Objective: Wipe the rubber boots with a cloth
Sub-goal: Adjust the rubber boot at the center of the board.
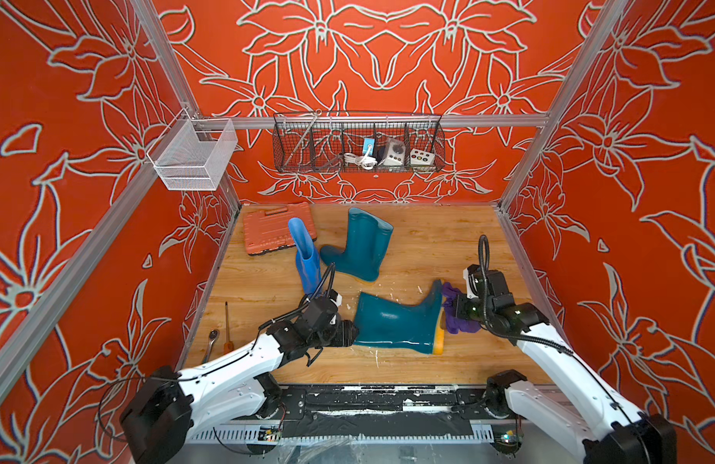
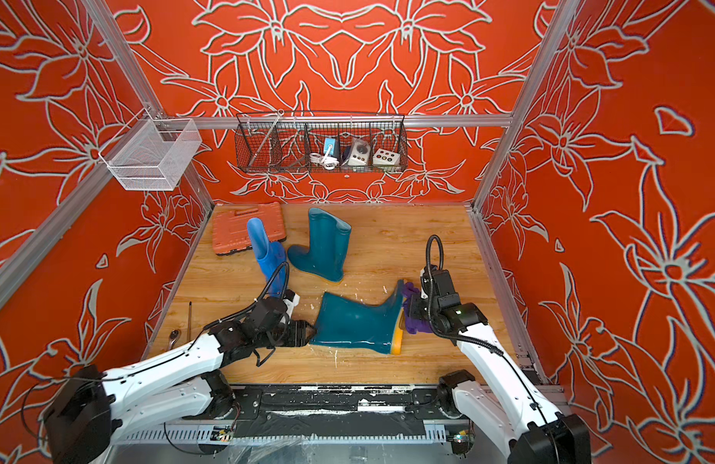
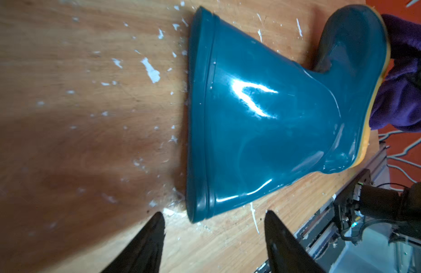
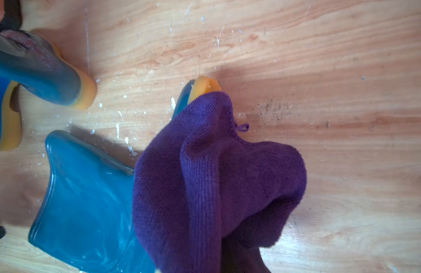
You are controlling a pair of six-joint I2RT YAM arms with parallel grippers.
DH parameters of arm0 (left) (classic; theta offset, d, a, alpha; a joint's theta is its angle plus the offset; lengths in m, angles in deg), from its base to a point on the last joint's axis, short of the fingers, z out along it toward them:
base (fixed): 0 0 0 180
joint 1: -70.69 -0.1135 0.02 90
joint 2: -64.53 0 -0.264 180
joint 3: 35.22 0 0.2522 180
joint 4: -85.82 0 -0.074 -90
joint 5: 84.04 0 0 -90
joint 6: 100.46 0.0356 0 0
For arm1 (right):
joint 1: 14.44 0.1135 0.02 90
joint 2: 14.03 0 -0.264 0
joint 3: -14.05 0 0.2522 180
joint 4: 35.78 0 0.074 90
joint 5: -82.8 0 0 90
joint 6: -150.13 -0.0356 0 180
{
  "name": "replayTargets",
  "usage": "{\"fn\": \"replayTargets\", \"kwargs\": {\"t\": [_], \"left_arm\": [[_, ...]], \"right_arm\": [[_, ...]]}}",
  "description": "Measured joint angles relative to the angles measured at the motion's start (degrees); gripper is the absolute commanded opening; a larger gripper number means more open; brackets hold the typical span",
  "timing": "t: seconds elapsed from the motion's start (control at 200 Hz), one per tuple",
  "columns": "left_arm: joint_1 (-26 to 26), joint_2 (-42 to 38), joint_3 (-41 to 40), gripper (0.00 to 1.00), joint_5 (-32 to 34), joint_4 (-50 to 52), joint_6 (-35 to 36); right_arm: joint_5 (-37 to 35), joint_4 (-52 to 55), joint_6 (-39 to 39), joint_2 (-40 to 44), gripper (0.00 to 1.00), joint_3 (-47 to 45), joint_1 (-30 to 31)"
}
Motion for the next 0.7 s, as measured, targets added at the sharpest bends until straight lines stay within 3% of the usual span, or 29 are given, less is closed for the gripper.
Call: {"fn": "replayTargets", "kwargs": {"t": [0.18,0.305,0.515,0.696], "left_arm": [[-4.2,9.4,-0.5,0.64,-7.8,-9.7,-1.1],[-4.5,12.8,-3.0,0.52,-11.6,-16.9,-3.6],[-4.8,13.4,-7.0,0.29,-14.1,-23.5,-7.2],[-4.1,10.6,-9.1,0.28,-13.6,-24.8,-9.0]], "right_arm": [[1.5,-3.3,0.3,-7.3,0.00,0.2,0.0],[2.1,-3.9,0.7,-10.1,0.00,1.6,0.0],[1.9,-2.9,1.6,-9.3,0.00,7.1,0.2],[-1.9,-0.3,1.0,-6.3,0.00,11.8,7.3]]}}
